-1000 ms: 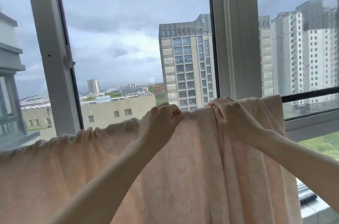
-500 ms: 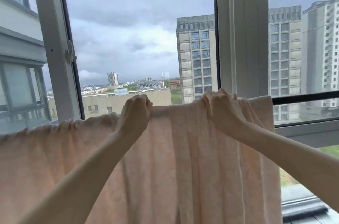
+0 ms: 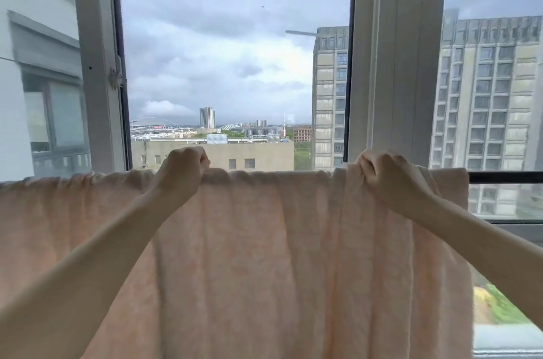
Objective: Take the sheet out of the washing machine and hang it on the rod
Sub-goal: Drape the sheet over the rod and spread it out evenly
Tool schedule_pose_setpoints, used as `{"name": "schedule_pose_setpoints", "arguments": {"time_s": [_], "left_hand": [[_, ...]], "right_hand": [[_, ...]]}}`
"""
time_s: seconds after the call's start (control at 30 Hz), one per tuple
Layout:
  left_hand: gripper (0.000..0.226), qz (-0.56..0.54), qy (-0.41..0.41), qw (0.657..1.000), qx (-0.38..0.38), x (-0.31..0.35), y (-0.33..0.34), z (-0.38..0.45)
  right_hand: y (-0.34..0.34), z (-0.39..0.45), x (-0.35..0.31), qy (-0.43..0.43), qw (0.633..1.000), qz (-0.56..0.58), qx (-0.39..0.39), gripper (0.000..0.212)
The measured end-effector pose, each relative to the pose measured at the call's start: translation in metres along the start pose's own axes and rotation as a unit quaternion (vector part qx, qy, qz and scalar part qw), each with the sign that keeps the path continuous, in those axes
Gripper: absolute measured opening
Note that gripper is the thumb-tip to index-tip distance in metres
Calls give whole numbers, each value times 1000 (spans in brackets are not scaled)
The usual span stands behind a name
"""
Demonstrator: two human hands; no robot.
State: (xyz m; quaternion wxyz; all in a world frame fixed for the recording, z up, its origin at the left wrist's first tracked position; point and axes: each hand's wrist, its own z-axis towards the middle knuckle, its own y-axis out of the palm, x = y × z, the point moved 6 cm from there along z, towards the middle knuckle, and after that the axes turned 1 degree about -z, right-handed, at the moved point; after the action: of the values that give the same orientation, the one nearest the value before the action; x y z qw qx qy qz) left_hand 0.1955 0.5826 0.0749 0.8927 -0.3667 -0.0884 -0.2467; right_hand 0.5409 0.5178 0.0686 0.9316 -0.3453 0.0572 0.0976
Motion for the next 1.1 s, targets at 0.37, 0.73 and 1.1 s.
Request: {"name": "schedule_pose_setpoints", "arguments": {"time_s": [0.37, 0.73, 1.1], "left_hand": [[9, -99, 164, 981, -24, 83, 6, -47], [10, -103, 150, 983, -24, 59, 0, -33], [10, -52, 21, 997, 58, -30, -40, -8]], "right_hand": [[1, -11, -56, -146, 986, 65, -53, 17], [1, -8, -72, -96, 995, 34, 14, 16], [1, 22, -46, 24, 995, 99, 7, 17]]}}
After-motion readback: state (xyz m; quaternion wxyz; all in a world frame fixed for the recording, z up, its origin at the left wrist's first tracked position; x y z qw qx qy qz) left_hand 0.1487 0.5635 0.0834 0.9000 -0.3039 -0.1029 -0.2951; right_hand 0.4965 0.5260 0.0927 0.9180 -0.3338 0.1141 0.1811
